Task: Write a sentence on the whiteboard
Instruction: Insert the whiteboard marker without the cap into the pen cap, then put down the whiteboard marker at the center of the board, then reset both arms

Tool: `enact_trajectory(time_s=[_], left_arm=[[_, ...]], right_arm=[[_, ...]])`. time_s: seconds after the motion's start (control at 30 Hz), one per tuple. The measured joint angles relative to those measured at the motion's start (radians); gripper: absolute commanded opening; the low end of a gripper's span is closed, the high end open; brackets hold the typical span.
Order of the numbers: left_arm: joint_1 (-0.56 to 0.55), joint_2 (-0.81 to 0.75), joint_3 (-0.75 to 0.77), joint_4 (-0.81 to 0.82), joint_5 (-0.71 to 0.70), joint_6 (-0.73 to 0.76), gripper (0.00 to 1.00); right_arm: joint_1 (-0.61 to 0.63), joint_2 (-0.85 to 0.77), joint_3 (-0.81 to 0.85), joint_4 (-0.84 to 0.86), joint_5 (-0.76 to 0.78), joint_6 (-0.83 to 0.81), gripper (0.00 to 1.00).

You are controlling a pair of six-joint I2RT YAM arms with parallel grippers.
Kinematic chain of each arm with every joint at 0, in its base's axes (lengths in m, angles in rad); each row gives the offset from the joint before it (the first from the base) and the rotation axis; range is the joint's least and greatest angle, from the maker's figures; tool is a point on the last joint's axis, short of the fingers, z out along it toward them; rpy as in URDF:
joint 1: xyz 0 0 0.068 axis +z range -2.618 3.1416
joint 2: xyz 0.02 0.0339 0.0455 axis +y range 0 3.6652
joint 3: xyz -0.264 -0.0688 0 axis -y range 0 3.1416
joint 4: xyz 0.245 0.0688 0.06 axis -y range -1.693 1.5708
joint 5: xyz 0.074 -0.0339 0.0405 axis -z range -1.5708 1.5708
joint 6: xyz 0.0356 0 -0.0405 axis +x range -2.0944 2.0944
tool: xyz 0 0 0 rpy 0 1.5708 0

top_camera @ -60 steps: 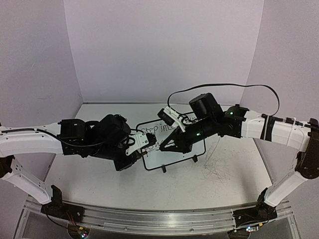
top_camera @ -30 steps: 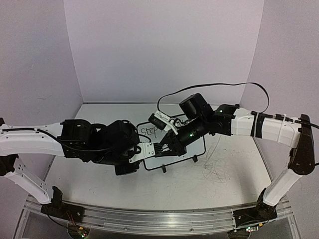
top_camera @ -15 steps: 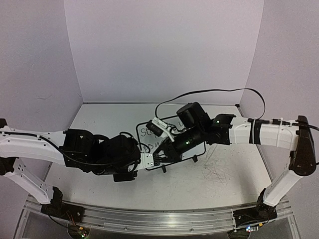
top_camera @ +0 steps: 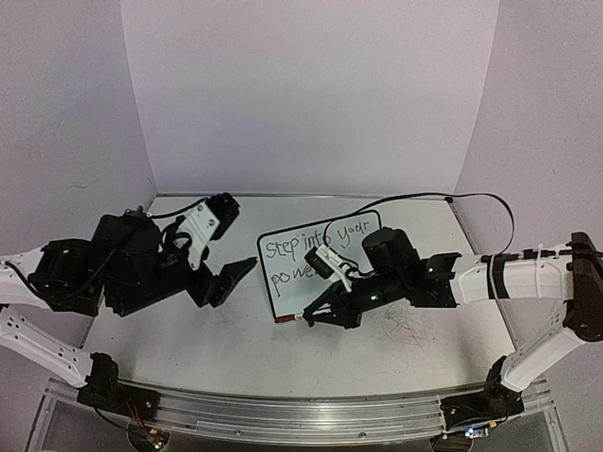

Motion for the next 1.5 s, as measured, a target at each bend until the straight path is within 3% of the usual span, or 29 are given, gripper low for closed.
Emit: enact_trajectory(time_s=[0.4,0.53,0.57,0.6,0.67,0.8,0.9,1.03,1.17,1.37,1.5], left_arm=[[0.003,0.004,0.051,0.041,-0.191,-0.169,0.87],[0.003,0.007,0.068,0.052,-0.224,-0.189,0.87],[0.003,0.009,0.072,0.053,-0.232,-0.193,0.88],[0.003,0.012,0.077,0.054,-0.239,-0.196,0.88],[0.003,0.017,0.084,0.057,-0.253,-0.204,0.89],[0.004,0.032,0.108,0.06,-0.284,-0.209,0.9],[0.004,0.042,0.144,0.061,-0.31,-0.209,0.91],[0.005,0.041,0.207,0.066,-0.345,-0.206,0.92],[0.006,0.022,0.255,0.11,-0.363,-0.177,0.92],[0.007,-0.017,0.307,0.2,-0.36,-0.1,0.93],[0.007,-0.016,0.341,0.24,-0.358,-0.051,0.93]], right_arm=[[0.306,0.446,0.254,0.229,0.531,0.048,0.07],[0.333,0.517,0.284,0.234,0.644,0.059,0.33],[0.332,0.523,0.284,0.231,0.663,0.059,0.42],[0.331,0.527,0.282,0.228,0.679,0.062,0.57],[0.328,0.521,0.264,0.232,0.707,0.069,0.74],[0.317,0.443,0.19,0.195,0.772,0.087,0.89],[0.301,0.261,0.146,0.08,0.83,0.112,0.98],[0.247,-0.042,0.186,-0.05,0.938,0.125,0.98],[0.212,-0.234,0.344,-0.15,1.099,0.077,0.98],[0.216,-0.332,0.564,-0.203,1.296,-0.055,0.98],[0.216,-0.358,0.616,-0.198,1.364,-0.139,0.98]])
